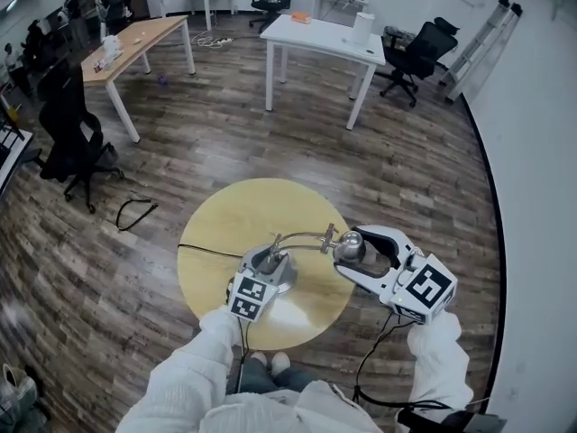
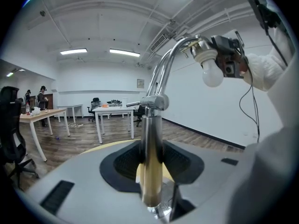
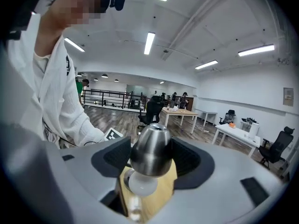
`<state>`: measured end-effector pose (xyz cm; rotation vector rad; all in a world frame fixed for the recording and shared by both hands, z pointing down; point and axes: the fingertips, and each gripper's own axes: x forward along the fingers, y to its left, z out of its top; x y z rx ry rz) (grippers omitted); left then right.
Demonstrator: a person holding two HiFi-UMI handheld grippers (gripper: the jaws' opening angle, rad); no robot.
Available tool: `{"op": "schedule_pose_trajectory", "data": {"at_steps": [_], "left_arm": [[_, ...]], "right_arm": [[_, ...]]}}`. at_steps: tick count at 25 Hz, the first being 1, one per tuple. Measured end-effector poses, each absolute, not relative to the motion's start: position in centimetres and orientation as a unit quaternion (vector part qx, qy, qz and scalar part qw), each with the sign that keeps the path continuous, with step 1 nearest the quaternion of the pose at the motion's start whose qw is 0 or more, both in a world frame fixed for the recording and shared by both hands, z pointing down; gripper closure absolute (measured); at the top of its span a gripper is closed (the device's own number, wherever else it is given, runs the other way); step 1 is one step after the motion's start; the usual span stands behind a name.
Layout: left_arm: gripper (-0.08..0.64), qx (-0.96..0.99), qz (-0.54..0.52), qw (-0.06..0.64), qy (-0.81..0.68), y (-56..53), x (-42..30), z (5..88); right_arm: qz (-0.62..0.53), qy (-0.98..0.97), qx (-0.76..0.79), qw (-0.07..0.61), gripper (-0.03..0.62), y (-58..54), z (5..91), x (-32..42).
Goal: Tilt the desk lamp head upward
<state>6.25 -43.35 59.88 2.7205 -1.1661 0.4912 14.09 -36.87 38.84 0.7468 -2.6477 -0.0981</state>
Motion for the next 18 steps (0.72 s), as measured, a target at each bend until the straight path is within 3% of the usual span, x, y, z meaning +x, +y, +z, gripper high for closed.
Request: {"op": "schedule_pose_trajectory", "data": {"at_steps": [5, 12, 18], "left_arm": [[0.42, 0.907, 0.164, 0.065, -0.383, -43.2, 6.2, 59.9], [0.42, 0.909, 0.164, 0.059, -0.378, -43.0, 6.3, 59.8], [0.42, 0.911, 0.157, 0.058, -0.376, -43.0, 6.2, 59.0]], "right_arm": [[-0.058, -0.943, 0.244, 0.219, 0.313, -37.9, 36.1, 10.8], [-0.058, -0.92, 0.204, 0.329, 0.313, -39.4, 34.7, 6.9], [-0.056, -0.909, 0.183, 0.369, 0.313, -40.3, 33.9, 4.0]]}}
